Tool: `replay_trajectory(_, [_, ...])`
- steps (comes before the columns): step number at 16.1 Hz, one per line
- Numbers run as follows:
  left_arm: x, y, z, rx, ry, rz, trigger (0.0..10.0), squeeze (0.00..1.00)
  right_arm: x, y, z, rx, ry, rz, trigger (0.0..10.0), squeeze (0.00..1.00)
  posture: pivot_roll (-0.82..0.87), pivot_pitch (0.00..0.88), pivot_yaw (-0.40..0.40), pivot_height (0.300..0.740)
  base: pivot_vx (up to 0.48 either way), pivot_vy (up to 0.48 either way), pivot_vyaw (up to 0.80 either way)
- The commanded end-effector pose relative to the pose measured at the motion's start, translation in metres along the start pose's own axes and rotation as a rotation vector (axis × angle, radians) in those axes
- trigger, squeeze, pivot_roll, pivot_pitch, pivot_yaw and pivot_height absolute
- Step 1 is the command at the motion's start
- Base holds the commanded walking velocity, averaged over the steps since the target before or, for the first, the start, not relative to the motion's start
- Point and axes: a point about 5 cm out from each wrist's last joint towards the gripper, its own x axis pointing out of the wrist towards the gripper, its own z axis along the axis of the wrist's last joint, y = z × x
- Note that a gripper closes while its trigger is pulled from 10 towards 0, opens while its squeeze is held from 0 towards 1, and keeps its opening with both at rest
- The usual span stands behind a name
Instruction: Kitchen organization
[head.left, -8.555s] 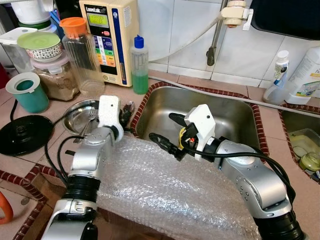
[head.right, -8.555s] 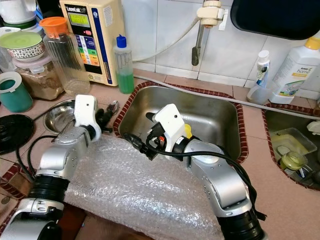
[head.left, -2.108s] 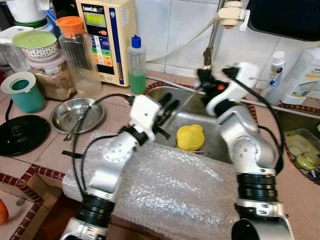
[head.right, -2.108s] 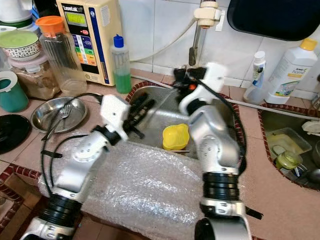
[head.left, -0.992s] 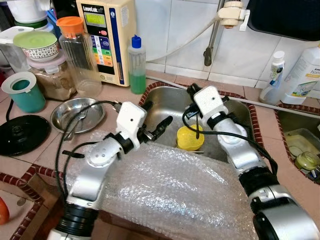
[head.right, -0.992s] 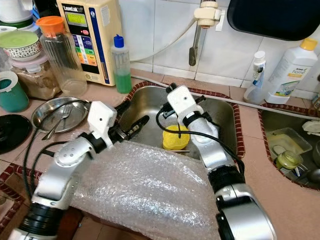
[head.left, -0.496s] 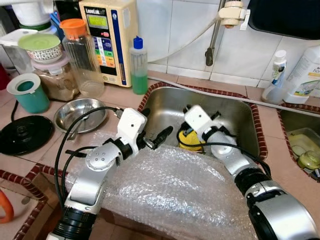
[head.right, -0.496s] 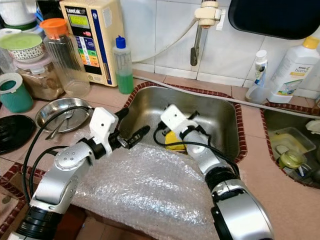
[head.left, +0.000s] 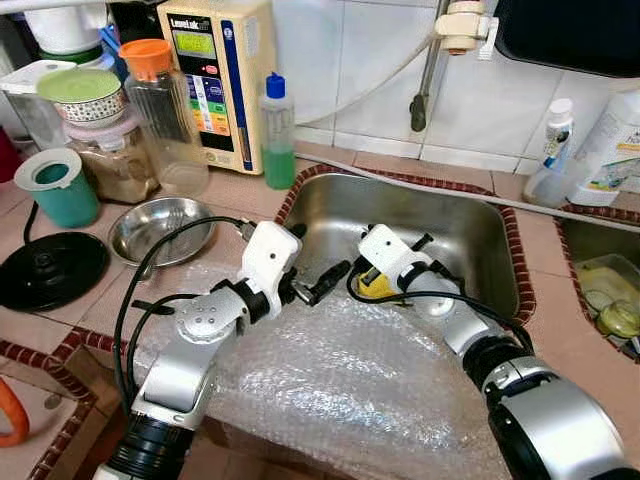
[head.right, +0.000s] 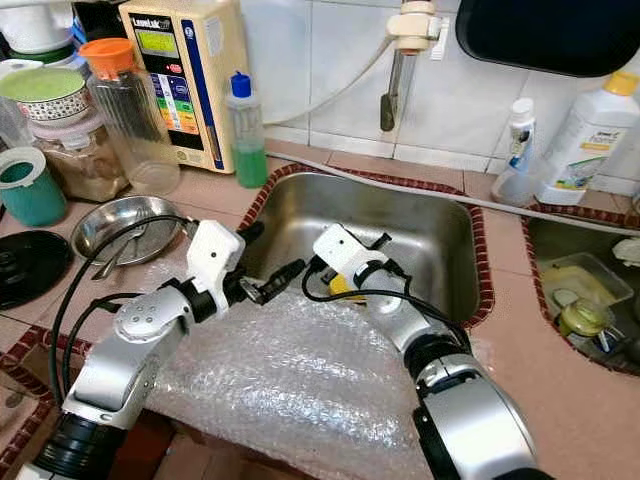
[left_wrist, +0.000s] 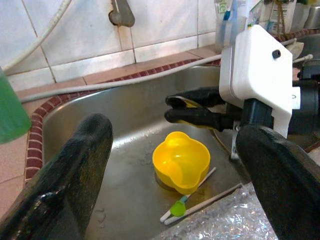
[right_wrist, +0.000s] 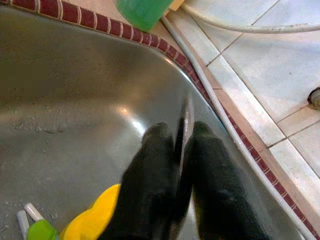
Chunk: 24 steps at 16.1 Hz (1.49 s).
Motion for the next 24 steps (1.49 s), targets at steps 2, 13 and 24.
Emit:
replay_trajectory(2, [0.0, -0.003, -0.005, 0.003, 0.037, -0.03, 10.0, 1.0, 0.002, -0.006, 0.001, 0.031, 0.019, -0.01, 10.0, 1.0, 0.09, 0.0, 0.029, 0.74, 0.0, 0.0, 0.0])
replay_trajectory(13, [-0.002, 0.044, -0.002, 0.085, 0.074, 0.319, 10.0, 1.0, 0.004, -0.027, 0.022, 0.445, -0.154, -0.095, 10.0, 1.0, 0.08, 0.0, 0.015, 0.74, 0.0, 0.0, 0.0])
replay_trajectory(24, [-0.041, 0.127, -0.012, 0.068, 0.247, 0.88, 10.0, 0.67, -0.038, -0.02, 0.037, 0.515, -0.277, -0.041, 10.0, 1.0, 0.06, 0.0, 0.01, 0.74, 0.0, 0.0, 0.0])
